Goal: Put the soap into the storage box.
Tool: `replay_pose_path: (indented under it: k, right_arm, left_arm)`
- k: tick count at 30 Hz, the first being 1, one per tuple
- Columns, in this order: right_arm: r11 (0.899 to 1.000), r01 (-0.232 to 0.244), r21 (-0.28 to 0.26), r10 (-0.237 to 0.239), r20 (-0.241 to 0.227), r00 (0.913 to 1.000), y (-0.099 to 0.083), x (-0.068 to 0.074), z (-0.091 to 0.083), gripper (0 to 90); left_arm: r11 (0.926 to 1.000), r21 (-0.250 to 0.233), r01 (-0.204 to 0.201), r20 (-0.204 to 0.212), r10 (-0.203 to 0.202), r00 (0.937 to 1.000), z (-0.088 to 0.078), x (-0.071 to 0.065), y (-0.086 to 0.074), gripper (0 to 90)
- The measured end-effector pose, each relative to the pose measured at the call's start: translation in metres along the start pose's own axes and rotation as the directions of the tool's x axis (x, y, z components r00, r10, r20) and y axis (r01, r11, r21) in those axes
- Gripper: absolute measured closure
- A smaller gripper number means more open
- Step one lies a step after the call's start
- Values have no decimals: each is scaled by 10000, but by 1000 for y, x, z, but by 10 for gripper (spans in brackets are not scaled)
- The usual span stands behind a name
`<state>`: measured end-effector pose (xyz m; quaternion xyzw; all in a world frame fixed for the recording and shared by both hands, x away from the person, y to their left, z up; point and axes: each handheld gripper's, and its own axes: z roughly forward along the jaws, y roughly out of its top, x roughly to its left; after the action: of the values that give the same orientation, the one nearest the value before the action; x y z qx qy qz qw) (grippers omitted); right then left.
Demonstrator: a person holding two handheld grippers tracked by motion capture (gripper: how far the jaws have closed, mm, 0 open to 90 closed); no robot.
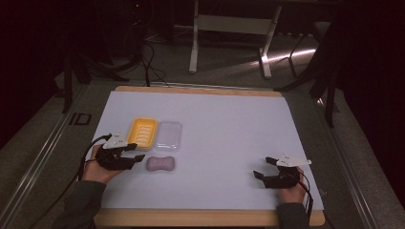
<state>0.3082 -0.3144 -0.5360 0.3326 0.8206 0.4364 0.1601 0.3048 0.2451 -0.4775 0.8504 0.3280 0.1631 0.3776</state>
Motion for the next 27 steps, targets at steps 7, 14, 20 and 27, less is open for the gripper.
replay_pose_path:
  k: [7,14,20,27]
  right_arm:
    - [10000,36,2,-36,-8,10000,0,0,0,183]
    - [10000,67,13,-67,28,10000,0,1,0,183]
    - [10000,88,13,-88,44,10000,0,1,0,183]
    - [10000,91,23,-91,54,9999,0,1,0,183]
  left_arm:
    - [9997,175,-170,300,165,9994,1,0,6,462]
    - [9985,409,-372,488,352,9982,1,0,7,453]
    - [9972,559,-488,625,453,9970,1,0,7,454]
    - [9947,751,-703,796,643,9947,5,-1,12,446]
